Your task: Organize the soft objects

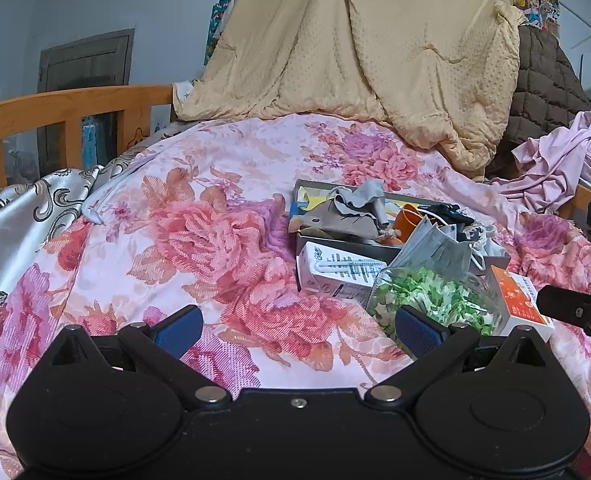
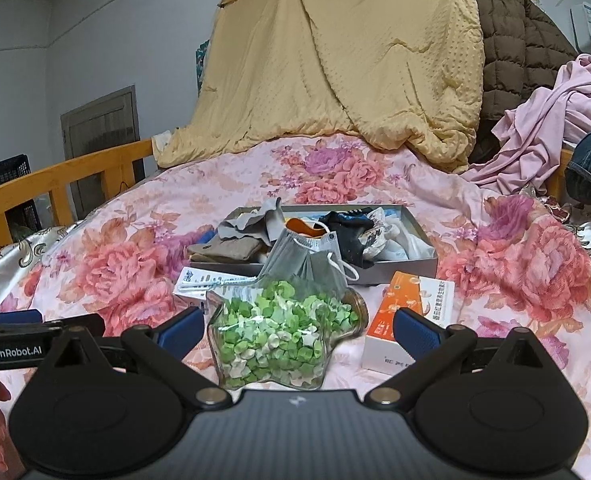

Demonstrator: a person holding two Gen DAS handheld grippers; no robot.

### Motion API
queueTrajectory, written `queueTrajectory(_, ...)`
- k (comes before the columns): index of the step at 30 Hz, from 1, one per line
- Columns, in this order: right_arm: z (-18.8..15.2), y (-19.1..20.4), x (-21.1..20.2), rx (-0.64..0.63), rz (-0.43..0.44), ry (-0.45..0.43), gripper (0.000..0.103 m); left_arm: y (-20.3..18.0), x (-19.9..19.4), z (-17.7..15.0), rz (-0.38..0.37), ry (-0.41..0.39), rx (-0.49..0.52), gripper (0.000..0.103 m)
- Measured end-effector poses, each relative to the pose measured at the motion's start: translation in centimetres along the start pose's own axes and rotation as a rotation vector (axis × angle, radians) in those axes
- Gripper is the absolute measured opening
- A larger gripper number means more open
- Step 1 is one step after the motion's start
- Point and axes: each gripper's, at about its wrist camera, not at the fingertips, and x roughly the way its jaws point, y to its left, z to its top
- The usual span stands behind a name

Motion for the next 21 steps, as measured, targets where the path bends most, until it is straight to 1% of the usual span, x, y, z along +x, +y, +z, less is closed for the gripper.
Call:
queueTrajectory(6,-0.6,1.1,0.5,-0.044,0.020,0.029,0.103,0.2,0.2,-1.0,0.007,0.008,0.007,0.102)
queueTrajectory(14,-1.3,1.9,1.4,-0.060,0.038,0.076,0.103,0.7,0.8,-2.0,0.016,0.026,0.007,0.102)
queueTrajectory(21,-1.7,1.9,1.8,-0.054,0.023,0.102,0.103,1.1,0.9,-2.5,0.029,0.031,0.014,0.102)
